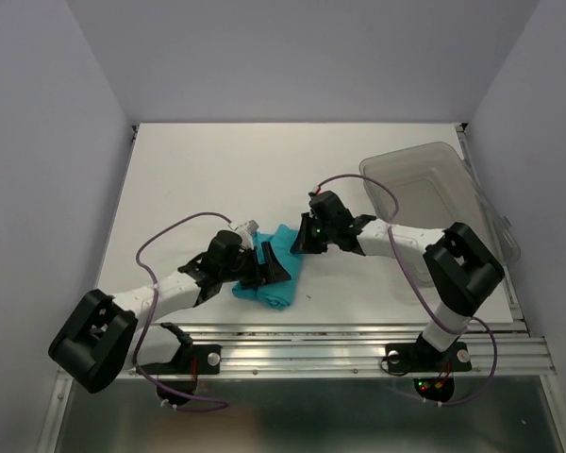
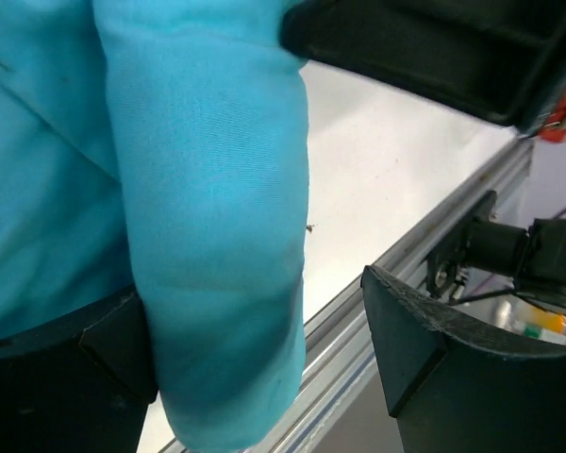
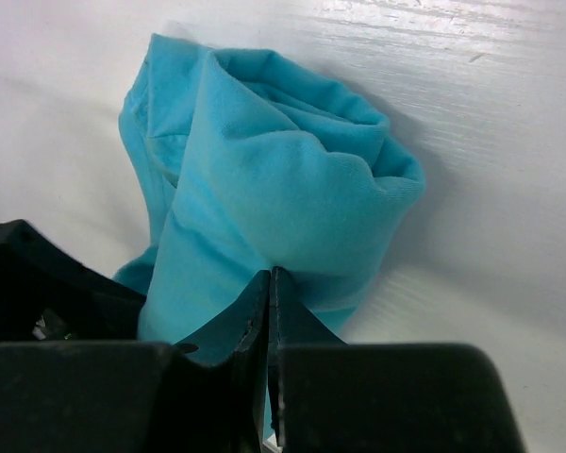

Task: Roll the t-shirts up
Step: Roll the T-shirt to the center of the board.

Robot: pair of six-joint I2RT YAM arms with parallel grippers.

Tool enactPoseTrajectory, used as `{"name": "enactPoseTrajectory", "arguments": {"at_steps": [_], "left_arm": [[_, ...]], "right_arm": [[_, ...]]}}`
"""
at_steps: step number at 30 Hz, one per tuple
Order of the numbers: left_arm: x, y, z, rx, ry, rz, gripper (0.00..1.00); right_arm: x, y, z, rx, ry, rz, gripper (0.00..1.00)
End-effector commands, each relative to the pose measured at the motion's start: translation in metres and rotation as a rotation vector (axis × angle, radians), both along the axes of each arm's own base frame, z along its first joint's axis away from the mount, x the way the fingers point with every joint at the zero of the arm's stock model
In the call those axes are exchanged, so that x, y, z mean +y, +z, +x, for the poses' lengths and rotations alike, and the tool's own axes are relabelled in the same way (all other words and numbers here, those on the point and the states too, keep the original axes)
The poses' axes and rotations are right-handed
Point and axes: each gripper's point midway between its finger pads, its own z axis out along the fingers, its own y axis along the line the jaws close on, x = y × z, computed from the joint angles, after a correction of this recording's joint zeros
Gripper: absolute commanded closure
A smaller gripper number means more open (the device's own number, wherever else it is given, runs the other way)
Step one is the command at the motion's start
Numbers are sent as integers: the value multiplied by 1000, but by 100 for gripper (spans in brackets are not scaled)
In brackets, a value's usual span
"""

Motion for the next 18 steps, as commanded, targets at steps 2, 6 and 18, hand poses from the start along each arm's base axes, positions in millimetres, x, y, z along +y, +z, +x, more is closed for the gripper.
{"name": "enactPoseTrajectory", "arguments": {"at_steps": [2, 6, 18], "left_arm": [[22, 30, 25, -122, 79, 142, 12], [37, 47, 31, -155, 131, 214, 12], [42, 67, 36, -170, 215, 203, 47]], "right_arm": [[22, 10, 6, -38, 35, 36, 96], [27, 6, 4, -34, 46, 30, 96], [22, 33, 16, -113, 23, 6, 95]]}}
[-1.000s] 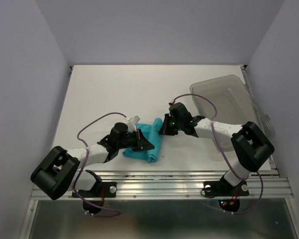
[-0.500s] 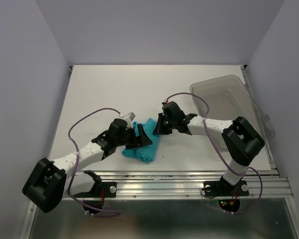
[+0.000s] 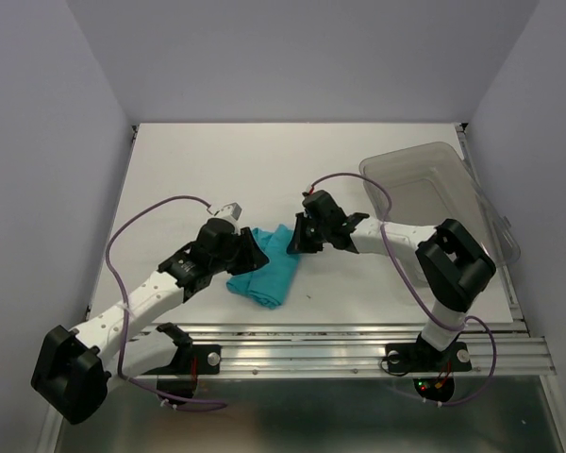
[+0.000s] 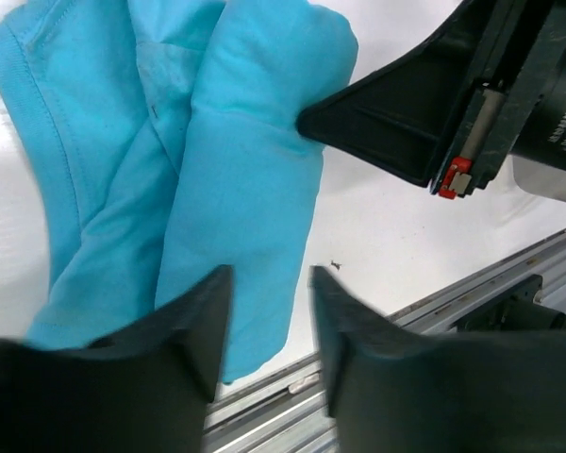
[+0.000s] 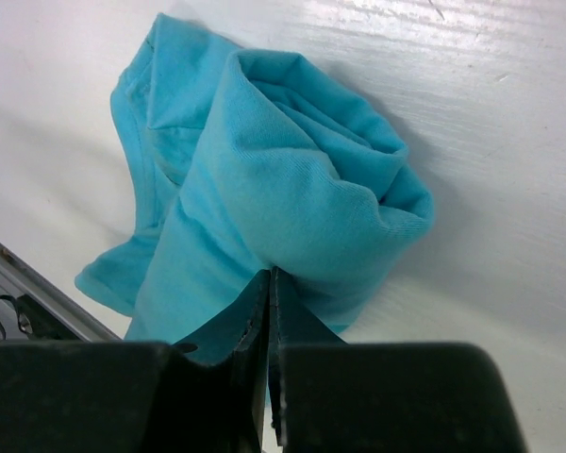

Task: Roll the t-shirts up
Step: Roll the T-shirt to the center of the board.

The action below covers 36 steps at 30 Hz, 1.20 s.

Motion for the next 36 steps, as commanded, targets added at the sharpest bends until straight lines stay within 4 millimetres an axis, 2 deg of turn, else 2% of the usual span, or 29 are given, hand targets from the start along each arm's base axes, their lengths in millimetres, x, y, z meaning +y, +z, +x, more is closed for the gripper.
{"name": "enactPoseTrajectory", "arguments": {"at_steps": [1, 2, 3, 6, 7, 10, 14, 15, 18, 21, 27, 31, 36], "left_arm": [[-5, 8, 3, -14, 3, -13, 57], [-6, 3, 3, 3, 8, -15, 63], [-6, -4, 2, 28, 13, -4, 74], [-5, -18, 2, 71, 36, 18, 90], [-4, -21, 2, 77, 45, 24, 92], [1, -23, 4, 81, 89, 34, 93], [29, -12, 16, 36, 259, 79, 93], [35, -7, 18, 22, 300, 76, 94], [46, -8, 19, 38, 359, 83, 100], [54, -29, 15, 119, 391, 112, 100], [49, -64, 3, 232, 406, 95, 100], [52, -86, -2, 290, 423, 126, 100], [57, -86, 5, 288, 467, 151, 100]], "right_arm": [[9, 48, 18, -132, -7, 37, 94], [10, 53, 20, -144, -7, 39, 94], [11, 57, 22, -151, -6, 41, 94], [12, 60, 23, -156, -2, 37, 94], [13, 62, 24, -160, 1, 40, 94], [14, 61, 24, -157, 14, 33, 94], [23, 66, 20, -157, 100, 44, 93], [27, 66, 15, -145, 138, 55, 93], [39, 67, -4, -135, 216, 62, 93], [50, 64, -28, -127, 288, 59, 92], [67, 47, -71, -79, 379, 63, 91], [77, 38, -83, -66, 411, 57, 91], [90, 31, -87, -54, 430, 60, 91]]}}
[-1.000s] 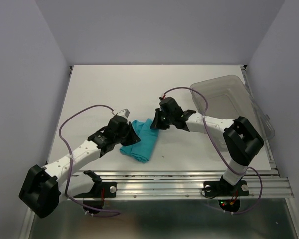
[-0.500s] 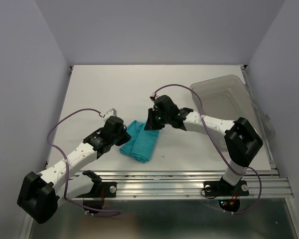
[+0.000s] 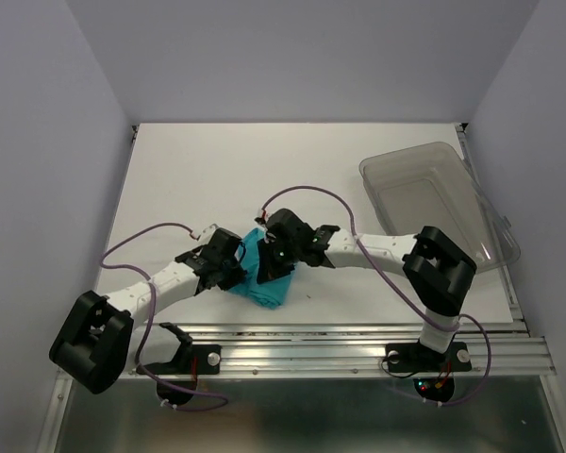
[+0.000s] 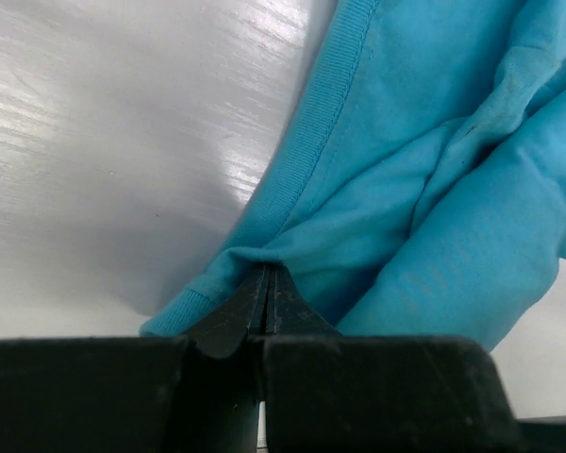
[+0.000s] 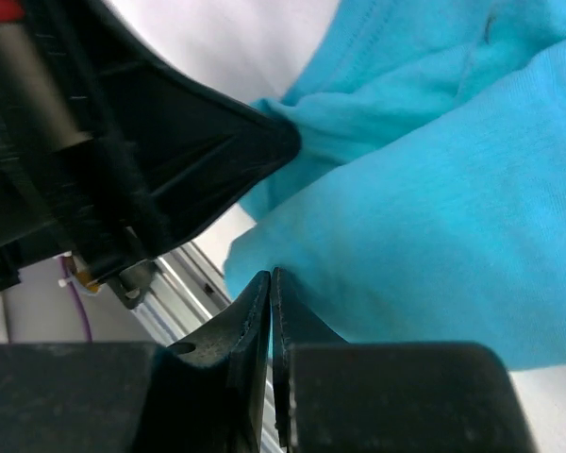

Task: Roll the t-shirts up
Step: Roll the T-shirt to the center of the board.

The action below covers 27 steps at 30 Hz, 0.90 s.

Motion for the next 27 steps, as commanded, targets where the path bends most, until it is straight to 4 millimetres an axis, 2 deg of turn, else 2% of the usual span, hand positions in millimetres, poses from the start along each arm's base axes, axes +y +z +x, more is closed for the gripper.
{"name": "enactPoseTrajectory", "arguments": {"at_steps": [1, 5, 10, 14, 15, 18, 23, 25, 27], "left_arm": [[4, 8, 14, -45, 59, -1, 100], [6, 3, 18, -21, 66, 22, 100], [4, -1, 26, -17, 63, 24, 100], [-1, -8, 40, -17, 50, 8, 100], [0, -14, 41, 2, 46, 23, 100], [-2, -15, 51, 5, 34, 45, 100], [8, 2, 70, -31, 50, 96, 100], [12, 12, 77, -54, 54, 103, 100], [17, 28, 85, -89, 58, 118, 100]], "right_arm": [[15, -4, 3, -7, 19, 21, 91], [17, -25, -2, 21, 23, -10, 91], [-2, -55, -12, 59, 14, -84, 91], [-16, -64, -16, 60, -3, -124, 91], [-20, -63, -15, 51, -16, -134, 91], [-26, -63, -12, 35, -37, -159, 92], [-21, -46, 0, -17, -67, -143, 92], [-16, -30, 15, -48, -93, -118, 92], [-19, -13, 38, -75, -144, -87, 91]]}}
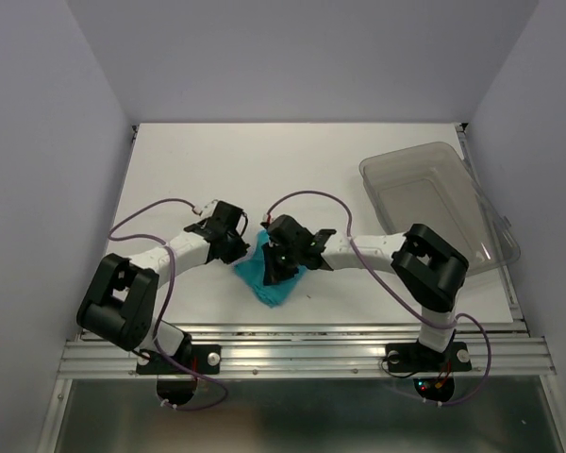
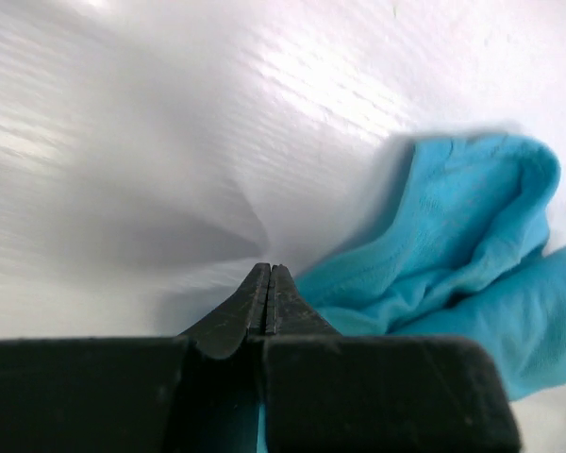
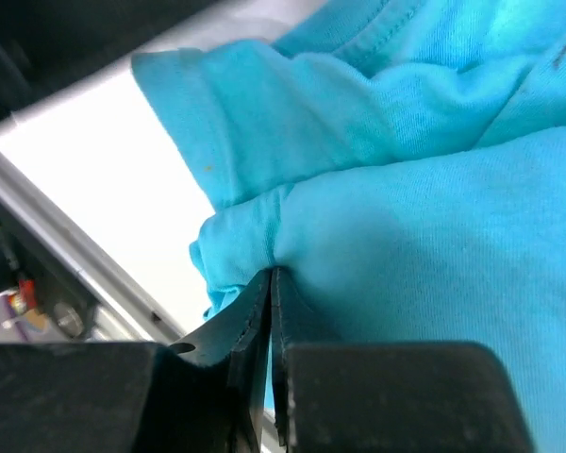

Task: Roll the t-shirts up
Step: Roll the T-shirt to the center of the board.

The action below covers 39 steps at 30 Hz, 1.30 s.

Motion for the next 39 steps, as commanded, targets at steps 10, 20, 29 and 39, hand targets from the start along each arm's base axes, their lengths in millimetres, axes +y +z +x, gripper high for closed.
{"name": "enactPoseTrajectory", "arguments": {"at_steps": [10, 20, 29, 39], "left_arm": [[-2, 83, 24, -207, -114, 40, 100], [-55, 69, -15, -148, -236, -11, 100], [-79, 79, -35, -179, -376, 89, 89], [-92, 88, -73, -188, -578, 332, 51]], "right_arm": [[-68, 81, 105, -161, -284, 79, 87], [-109, 18, 131, -106, -373, -67, 88], [-118, 10, 139, -131, -387, -111, 89], [-143, 89, 155, -268, -459, -40, 57]]}}
